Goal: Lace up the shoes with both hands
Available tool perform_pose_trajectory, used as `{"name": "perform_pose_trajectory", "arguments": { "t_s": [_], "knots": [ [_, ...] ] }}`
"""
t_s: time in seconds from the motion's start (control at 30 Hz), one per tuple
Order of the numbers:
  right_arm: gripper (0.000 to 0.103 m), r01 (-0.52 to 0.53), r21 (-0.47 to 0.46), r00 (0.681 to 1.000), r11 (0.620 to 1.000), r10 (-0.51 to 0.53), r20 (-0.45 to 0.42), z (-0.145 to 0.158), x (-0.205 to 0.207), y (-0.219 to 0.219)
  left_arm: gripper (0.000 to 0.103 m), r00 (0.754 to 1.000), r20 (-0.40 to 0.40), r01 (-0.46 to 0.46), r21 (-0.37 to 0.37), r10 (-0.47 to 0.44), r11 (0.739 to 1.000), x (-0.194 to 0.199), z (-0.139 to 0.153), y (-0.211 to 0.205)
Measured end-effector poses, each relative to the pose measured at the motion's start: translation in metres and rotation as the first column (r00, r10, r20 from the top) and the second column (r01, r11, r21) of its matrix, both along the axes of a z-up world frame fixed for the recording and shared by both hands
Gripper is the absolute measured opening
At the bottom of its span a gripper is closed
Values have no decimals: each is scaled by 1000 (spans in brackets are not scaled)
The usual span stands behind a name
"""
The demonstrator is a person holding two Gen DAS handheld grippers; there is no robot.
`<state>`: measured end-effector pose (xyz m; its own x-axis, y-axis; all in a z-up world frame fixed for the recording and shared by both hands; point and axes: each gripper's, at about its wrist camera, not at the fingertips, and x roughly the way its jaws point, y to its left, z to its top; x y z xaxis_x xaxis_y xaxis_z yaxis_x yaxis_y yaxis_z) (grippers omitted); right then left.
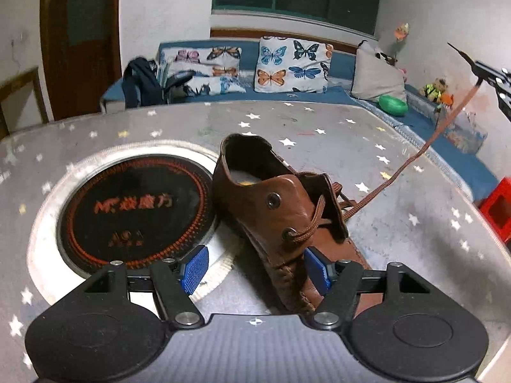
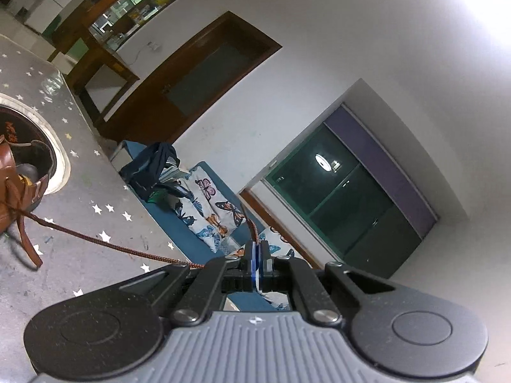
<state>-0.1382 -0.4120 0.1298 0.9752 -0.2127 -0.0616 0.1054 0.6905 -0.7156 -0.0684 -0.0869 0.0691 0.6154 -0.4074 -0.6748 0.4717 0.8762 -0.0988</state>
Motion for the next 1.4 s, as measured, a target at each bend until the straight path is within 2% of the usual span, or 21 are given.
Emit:
{"name": "perform_pose_trajectory", "arguments": {
  "t_s": [0.1,0.2,0.67,0.83,0.9,1.2,1.4],
  "knots": [
    [1,-8,17,1000,1000,8,1,7,2,-2,69,1000,-21,-6,-24,5,1000,1,0,3],
    [1,-19,-4,1000,1000,19,-5,8,4,1,69,1000,-24,-5,-20,5,1000,0,3,5],
    [1,-64,-55,998,996,64,-6,16,5,14,70,998,-43,-28,143,34,989,7,-2,-2],
    [1,-84,-81,996,993,84,-5,21,4,21,70,998,-38,-35,162,42,986,10,-1,-1],
    [1,-92,-92,996,991,92,-4,22,6,25,74,998,-32,-39,168,45,985,11,0,-1],
    [1,-132,-117,991,984,135,16,31,11,37,75,998,-22,-48,196,53,979,14,2,-3],
    [1,-171,-138,985,975,175,11,32,13,49,74,997,-4,-74,168,76,983,15,10,4]
  ]
}}
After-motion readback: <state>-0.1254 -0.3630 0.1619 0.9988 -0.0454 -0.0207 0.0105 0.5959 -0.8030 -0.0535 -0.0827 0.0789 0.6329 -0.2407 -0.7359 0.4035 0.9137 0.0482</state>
